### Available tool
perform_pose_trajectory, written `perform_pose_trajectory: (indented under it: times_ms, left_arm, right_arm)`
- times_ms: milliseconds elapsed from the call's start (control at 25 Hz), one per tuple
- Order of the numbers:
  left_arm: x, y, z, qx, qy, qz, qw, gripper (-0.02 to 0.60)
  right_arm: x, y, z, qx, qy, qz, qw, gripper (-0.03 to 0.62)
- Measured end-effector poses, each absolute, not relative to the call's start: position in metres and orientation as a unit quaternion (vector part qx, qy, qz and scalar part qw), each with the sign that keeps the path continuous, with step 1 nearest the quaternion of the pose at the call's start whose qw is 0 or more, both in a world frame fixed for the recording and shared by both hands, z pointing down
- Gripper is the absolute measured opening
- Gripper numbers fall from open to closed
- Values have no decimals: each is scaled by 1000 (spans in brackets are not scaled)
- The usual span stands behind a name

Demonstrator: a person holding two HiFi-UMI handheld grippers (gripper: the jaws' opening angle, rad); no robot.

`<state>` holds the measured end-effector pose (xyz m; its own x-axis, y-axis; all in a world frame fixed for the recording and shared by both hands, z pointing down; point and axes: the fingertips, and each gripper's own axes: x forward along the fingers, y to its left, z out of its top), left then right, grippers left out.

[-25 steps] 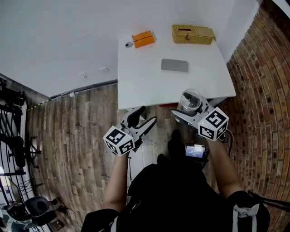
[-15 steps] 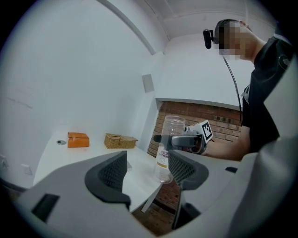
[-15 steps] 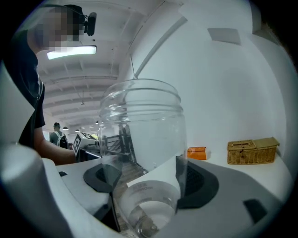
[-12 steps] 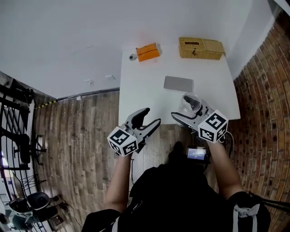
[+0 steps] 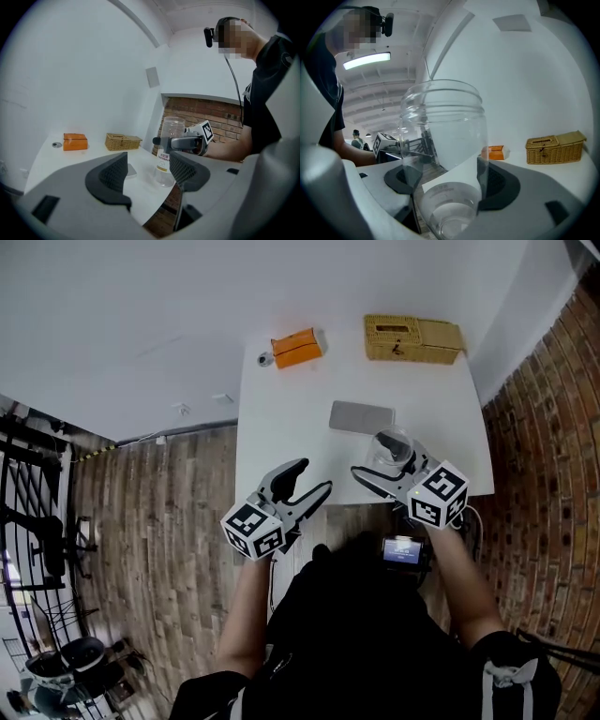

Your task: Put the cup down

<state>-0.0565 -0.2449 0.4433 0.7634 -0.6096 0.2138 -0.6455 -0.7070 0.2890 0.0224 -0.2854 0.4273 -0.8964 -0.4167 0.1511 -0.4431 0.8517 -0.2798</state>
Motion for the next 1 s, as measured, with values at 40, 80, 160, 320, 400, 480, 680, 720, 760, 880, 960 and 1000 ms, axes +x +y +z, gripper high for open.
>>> perform_pose_trajectory:
  times_ms: [40,80,160,320,400,480,680,720,760,880,960,1000]
  left_arm:
    - [-56,-246,443,923,-338,50,176,273]
    - [-56,-247,444,924,-335,50,177,273]
    - [-57,-250,445,927,-326,51,178,273]
    - [-59,-257,446,933,-306,51,180,273]
    - [-61,-260,443,936,-298,49,178,273]
    - [-65,-263,442,939,-292,48,175,273]
    - [-71,-268,440,943,-280,45,173,273]
    - [-71,-267,440,944,-279,43,173,273]
    - [-71,-267,439,944,-277,42,172,273]
    - [-74,-266,441,945,-274,40,175,273]
    - [-78,-266,442,944,-277,37,177,273]
    - [-79,-266,442,944,-277,36,177,273]
  right_arm:
    - [23,-287,427,226,-961,157,42,376]
    - [23,-288,427,229,-960,158,42,376]
    - [20,-290,426,238,-958,158,39,376]
    - [17,-292,424,254,-953,158,38,376]
    - [15,-294,421,263,-951,156,37,376]
    - [13,-297,417,272,-950,151,34,375]
    - [6,-297,411,283,-948,144,29,376]
    - [6,-296,411,284,-947,145,29,376]
    - [5,-296,412,285,-947,145,30,376]
    - [2,-294,413,286,-946,146,32,376]
    - [0,-294,413,286,-947,146,33,376]
    - [-1,-294,412,285,-947,145,33,376]
